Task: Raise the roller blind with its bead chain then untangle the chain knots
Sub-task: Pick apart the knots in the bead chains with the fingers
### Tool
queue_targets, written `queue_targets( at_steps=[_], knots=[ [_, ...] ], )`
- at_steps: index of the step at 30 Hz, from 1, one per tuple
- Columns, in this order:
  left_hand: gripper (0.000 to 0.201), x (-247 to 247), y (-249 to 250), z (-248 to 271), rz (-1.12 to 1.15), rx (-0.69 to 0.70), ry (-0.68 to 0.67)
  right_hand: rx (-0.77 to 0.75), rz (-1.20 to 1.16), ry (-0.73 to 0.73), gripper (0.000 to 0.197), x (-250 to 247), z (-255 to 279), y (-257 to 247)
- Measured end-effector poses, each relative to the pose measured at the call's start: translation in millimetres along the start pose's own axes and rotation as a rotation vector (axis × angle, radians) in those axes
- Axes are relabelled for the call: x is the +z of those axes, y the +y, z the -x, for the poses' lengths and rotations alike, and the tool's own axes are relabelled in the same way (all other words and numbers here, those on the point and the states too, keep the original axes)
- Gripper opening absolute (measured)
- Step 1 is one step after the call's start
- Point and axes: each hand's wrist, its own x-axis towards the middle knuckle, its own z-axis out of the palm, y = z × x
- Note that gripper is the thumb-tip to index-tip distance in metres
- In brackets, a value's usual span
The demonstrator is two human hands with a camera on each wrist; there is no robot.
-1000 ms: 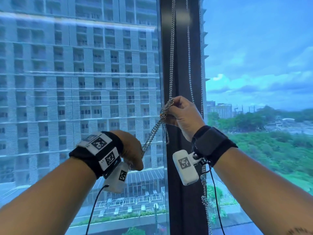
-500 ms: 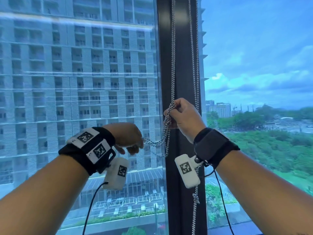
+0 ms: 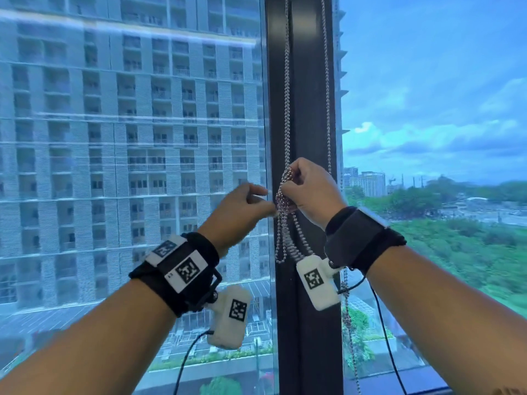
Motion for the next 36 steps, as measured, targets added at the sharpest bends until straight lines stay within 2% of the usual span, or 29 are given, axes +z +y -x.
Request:
queue_targets(
  at_steps=[3,8,15,18,21,23,27,29,32,36],
  knots=[
    [0.041,17.5,-3.2,1.5,-0.004,0.034,-0.01,-0.027,0.067,0.011,0.006,2.2,-0.9,-3.2],
    [0.061,33.1,-5.2,0.4,0.033,0.042,0.072,-0.027,0.057,-0.021,0.007,2.2,0.1,-6.6],
    [0.031,34.3,-14.3,-7.1,0.38,0.012,0.122,-0.036,0.057,-0.033,0.007,0.5,-0.2,-9.9],
    [0.022,32.8,-15.8,-6.0,0.338,0.041,0.203,-0.033,0.048,-0.042,0.011,-0.8,-1.4,-11.2],
    [0.019,33.0,-16.8,-4.4,0.275,0.052,0.228,-0.043,0.07,-0.053,0.011,-1.0,-2.4,-12.0],
    [0.021,31.6,-13.9,-3.4,0.319,0.033,0.194,-0.05,0.093,-0.062,0.013,-0.8,-3.3,-12.6],
    [0.014,16.5,-3.0,-4.1,0.374,-0.096,-0.002,-0.076,0.162,-0.085,0.021,-0.4,-4.2,-13.3],
    [0.012,6.6,-0.8,-6.3,0.394,-0.134,-0.028,-0.055,0.095,-0.097,0.017,-0.7,-3.6,-12.2],
    [0.011,-2.1,0.0,-9.7,0.462,-0.081,0.086,0.053,-0.095,-0.14,0.007,0.9,0.1,-8.9],
    [0.008,-7.2,3.2,-13.8,0.598,-0.018,0.216,0.009,0.128,-0.095,0.015,4.8,-4.2,3.3]
  ],
)
